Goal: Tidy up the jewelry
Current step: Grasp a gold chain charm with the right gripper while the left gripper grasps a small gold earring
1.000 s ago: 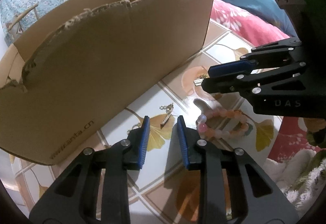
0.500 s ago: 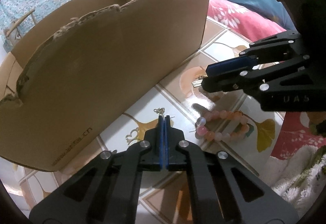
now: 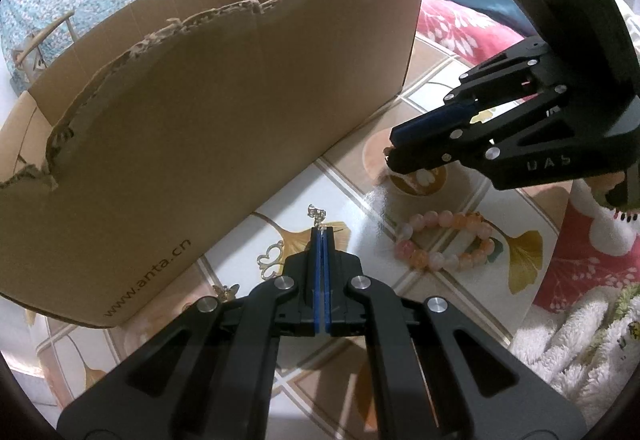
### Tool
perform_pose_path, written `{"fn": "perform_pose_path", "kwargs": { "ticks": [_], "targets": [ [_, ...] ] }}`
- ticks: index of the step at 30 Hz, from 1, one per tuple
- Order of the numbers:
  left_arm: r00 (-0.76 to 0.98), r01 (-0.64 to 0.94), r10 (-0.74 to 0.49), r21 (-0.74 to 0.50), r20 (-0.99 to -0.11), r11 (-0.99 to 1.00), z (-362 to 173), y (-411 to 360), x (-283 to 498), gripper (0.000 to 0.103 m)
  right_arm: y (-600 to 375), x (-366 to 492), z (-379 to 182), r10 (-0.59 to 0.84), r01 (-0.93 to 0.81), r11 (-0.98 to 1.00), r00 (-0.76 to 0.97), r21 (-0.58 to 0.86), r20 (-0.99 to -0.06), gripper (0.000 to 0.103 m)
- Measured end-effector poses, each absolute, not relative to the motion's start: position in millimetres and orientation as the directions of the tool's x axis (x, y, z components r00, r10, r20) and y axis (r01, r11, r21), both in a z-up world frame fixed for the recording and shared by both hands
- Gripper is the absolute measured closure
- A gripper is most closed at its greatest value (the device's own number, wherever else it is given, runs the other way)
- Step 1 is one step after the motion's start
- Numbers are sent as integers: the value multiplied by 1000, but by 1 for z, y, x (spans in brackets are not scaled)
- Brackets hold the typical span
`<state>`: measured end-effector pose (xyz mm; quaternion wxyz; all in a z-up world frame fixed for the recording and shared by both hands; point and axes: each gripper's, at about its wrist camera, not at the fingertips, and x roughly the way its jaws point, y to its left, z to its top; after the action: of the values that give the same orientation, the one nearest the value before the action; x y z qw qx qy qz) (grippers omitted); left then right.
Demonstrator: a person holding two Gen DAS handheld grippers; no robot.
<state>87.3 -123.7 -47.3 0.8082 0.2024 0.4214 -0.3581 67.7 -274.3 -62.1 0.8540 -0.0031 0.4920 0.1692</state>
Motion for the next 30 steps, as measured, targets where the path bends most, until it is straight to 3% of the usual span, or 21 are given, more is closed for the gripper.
{"fn": "perform_pose_path", "kwargs": {
  "ticks": [10, 12, 30],
  "targets": [
    [391, 751, -406, 31, -826, 660, -47, -122, 86, 102, -253, 64, -61, 172, -383, 924, 443, -12, -880, 88],
    [390, 751, -406, 31, -826, 659, -47, -122, 86, 102, -253, 67, -62, 202, -400, 916, 411, 23, -889, 97],
    [389, 751, -416, 21, -822, 660, -47, -119, 86, 102, -248, 76, -62, 242, -349, 931, 379, 104, -893, 98]
  ]
}}
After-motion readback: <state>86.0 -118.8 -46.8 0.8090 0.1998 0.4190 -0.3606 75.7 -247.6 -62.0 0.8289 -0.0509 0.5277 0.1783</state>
